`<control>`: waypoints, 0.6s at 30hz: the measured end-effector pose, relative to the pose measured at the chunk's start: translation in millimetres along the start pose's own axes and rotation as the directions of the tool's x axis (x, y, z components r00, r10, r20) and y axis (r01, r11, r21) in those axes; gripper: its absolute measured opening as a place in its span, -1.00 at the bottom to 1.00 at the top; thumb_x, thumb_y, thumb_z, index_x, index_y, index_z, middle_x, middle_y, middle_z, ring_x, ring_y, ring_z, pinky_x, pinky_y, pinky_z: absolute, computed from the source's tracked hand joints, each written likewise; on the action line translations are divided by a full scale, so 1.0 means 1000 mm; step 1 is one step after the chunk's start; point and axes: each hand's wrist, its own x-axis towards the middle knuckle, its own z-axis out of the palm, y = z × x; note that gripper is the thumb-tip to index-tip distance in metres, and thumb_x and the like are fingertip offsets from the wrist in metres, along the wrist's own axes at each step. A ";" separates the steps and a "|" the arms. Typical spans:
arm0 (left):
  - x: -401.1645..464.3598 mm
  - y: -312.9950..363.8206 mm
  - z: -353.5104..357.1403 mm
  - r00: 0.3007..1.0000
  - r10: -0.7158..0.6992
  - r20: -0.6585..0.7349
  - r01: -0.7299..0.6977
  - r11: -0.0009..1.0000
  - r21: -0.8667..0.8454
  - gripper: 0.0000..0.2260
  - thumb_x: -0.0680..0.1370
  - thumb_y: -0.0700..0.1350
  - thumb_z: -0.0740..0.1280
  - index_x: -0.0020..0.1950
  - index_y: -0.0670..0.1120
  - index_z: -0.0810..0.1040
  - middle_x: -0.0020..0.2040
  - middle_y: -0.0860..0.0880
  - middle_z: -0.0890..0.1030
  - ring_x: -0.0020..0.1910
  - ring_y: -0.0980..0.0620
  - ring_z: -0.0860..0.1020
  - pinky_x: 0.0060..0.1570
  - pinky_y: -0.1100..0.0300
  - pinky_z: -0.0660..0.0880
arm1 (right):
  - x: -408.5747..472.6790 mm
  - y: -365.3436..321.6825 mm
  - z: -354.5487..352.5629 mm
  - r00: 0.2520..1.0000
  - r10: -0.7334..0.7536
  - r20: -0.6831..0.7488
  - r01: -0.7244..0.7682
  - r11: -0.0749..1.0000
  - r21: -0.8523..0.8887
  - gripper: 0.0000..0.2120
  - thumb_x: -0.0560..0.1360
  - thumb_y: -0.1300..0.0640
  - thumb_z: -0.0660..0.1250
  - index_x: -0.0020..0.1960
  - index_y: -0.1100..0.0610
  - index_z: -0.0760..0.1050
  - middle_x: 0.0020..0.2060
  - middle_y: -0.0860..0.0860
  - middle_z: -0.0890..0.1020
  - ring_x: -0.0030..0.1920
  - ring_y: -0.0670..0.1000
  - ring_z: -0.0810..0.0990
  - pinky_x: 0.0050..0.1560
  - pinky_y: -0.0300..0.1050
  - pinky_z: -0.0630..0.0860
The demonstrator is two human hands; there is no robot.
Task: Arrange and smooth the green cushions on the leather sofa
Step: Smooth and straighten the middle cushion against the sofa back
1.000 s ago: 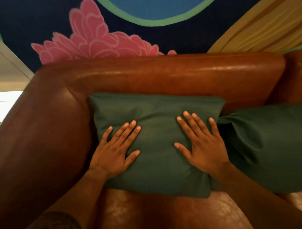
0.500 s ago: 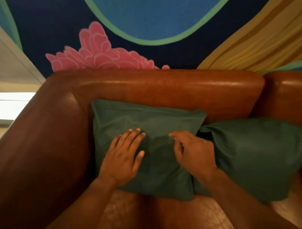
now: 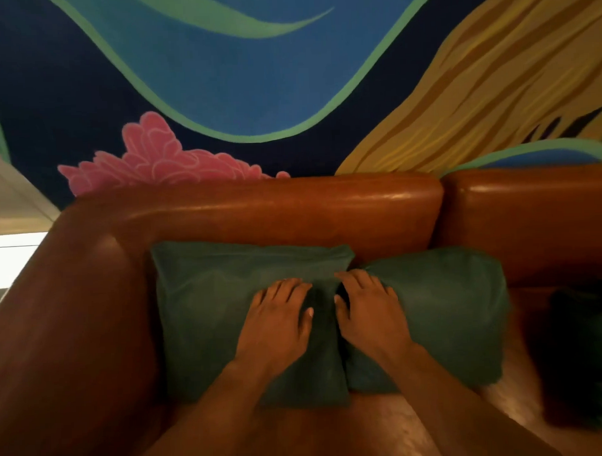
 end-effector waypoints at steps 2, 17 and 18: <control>0.015 0.015 0.002 1.000 0.010 0.012 -0.011 1.000 0.013 -0.57 0.63 0.10 0.14 0.45 0.01 0.47 0.41 0.00 0.52 0.40 -0.04 0.47 0.34 -0.06 0.43 | 0.003 0.018 -0.004 1.000 0.004 -0.002 -0.004 1.000 -0.018 -0.52 0.54 -0.11 0.15 0.37 0.03 0.54 0.21 0.00 0.62 0.16 0.13 0.62 0.06 0.12 0.55; 0.065 0.183 0.107 0.996 -0.081 -0.042 0.080 0.996 -0.033 -0.52 0.63 0.07 0.19 0.54 -0.03 0.40 0.57 -0.04 0.39 0.55 -0.06 0.33 0.47 -0.11 0.34 | -0.018 0.198 -0.001 0.997 0.003 -0.077 -0.004 1.000 -0.012 -0.42 0.61 -0.18 0.19 0.54 0.07 0.40 0.47 0.04 0.50 0.49 0.07 0.42 0.40 0.19 0.33; 0.066 0.186 0.110 0.994 -0.093 -0.055 0.091 0.995 -0.027 -0.52 0.63 0.07 0.19 0.54 -0.04 0.40 0.57 -0.04 0.38 0.56 -0.07 0.33 0.48 -0.12 0.32 | -0.020 0.205 0.000 0.998 -0.002 -0.069 0.002 1.000 -0.010 -0.40 0.62 -0.21 0.17 0.57 0.06 0.38 0.50 0.03 0.47 0.53 0.07 0.38 0.44 0.23 0.30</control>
